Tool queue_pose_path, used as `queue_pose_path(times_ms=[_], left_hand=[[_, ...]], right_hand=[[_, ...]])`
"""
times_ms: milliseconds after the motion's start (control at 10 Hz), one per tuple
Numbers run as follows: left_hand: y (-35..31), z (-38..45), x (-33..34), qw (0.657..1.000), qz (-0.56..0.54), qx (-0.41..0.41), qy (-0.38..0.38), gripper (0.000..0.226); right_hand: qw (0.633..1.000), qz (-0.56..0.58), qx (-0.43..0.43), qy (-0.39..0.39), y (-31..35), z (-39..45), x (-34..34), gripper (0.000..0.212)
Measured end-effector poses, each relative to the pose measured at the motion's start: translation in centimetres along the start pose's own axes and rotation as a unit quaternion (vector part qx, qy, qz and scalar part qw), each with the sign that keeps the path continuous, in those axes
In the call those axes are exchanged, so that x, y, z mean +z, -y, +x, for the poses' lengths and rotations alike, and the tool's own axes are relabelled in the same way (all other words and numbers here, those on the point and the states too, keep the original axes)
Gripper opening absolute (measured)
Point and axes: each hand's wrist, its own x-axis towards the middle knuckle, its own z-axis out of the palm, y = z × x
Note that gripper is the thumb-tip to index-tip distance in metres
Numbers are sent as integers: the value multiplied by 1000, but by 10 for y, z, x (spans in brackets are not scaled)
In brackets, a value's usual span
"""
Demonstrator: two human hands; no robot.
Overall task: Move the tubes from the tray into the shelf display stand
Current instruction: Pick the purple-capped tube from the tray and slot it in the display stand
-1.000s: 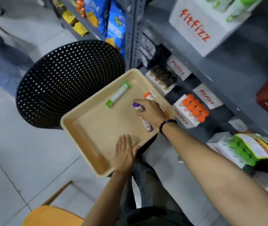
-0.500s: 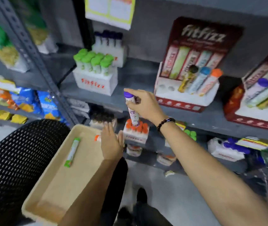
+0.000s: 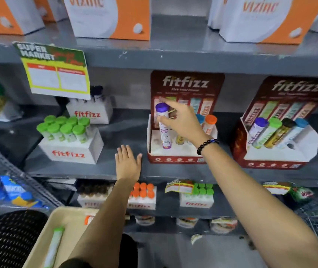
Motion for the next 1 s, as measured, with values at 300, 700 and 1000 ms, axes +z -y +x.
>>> queue_pose_path(times_ms=[300,700,1000], left_hand=[[10,-1,18,993,108,1,52,67],[9,-1,16,990,126,0,60,68],[9,-1,18,990,129,-2,56,68]], right_hand=[[996,-36,50,56,-4,26,-12,45],[976,-112,77,168,13,44,-25,42],[959,-207,53,187,16,48,-19,41]])
